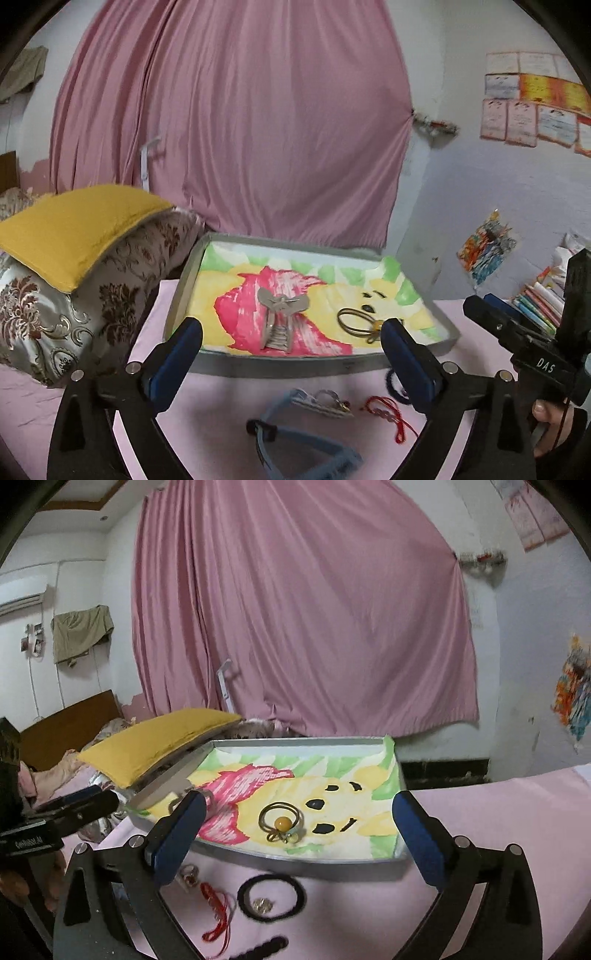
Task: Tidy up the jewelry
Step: 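Grasp the blue smartwatch with the left tool while the right tool grasps the black hair clip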
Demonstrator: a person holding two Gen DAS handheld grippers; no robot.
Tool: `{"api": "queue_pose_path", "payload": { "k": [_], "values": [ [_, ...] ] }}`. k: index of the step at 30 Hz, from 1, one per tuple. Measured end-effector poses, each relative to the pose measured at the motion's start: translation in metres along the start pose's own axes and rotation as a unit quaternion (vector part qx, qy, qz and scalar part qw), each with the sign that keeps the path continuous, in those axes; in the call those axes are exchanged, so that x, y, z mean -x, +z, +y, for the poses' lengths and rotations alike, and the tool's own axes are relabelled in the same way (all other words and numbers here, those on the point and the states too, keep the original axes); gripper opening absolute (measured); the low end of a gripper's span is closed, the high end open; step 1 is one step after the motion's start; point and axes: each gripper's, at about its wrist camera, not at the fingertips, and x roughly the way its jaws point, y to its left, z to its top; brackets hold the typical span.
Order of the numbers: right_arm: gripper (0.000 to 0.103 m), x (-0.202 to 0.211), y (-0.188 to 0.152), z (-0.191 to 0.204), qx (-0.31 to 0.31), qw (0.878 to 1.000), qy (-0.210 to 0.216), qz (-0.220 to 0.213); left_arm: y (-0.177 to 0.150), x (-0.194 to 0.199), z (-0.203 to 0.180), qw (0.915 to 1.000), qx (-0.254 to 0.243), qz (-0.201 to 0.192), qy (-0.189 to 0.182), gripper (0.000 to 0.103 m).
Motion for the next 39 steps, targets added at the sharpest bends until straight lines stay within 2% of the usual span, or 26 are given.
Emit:
{"api": "queue_pose_path", "payload": {
  "k": [2,7,10,14,17,21,25,33,37,39],
  "values": [
    [0.099,0.014,-0.003,0.006,0.015,1.000,-0.001,-0.012,-0.004,0.010,-0.001,0.9999,-0.001,-0.010,-0.007,0.102],
    [0.099,0.047,-0.011,0.019,0.038,0.999,-0.004,-0.036,-0.019,0.032,-0.003,0.9998,-0.007,-0.019,-0.005,0.102],
    [0.099,0.056,-0.016,0.024,0.048,0.998,0.000,-0.032,-0.029,0.040,-0.005,0.9997,-0.019,-0.013,-0.001,0.102],
    [0.099,0.057,-0.026,0.028,0.056,0.998,0.008,0.014,-0.041,0.046,-0.005,0.9994,-0.033,0.010,-0.005,0.102],
    [0.099,0.050,-0.036,0.028,0.065,0.996,0.015,0.062,-0.048,0.042,-0.003,0.9975,-0.042,0.053,-0.019,0.102],
    [0.099,0.033,-0.048,0.024,0.073,0.988,0.028,0.134,-0.059,0.032,-0.002,0.9927,-0.053,0.106,-0.020,0.102],
    [0.099,0.016,-0.062,0.023,0.075,0.978,0.035,0.192,-0.066,0.020,0.003,0.9893,-0.035,0.140,-0.026,0.102],
    [0.097,-0.006,-0.065,0.024,0.085,0.965,0.056,0.241,-0.065,0.003,0.000,0.9855,-0.017,0.167,-0.023,0.102],
    [0.082,-0.012,-0.064,0.025,0.091,0.961,0.063,0.255,-0.063,-0.009,-0.007,0.9830,-0.011,0.182,-0.026,0.102],
    [0.079,-0.016,-0.065,0.024,0.084,0.957,0.070,0.268,-0.062,-0.013,-0.010,0.9823,-0.013,0.186,-0.023,0.102]
  ]
}}
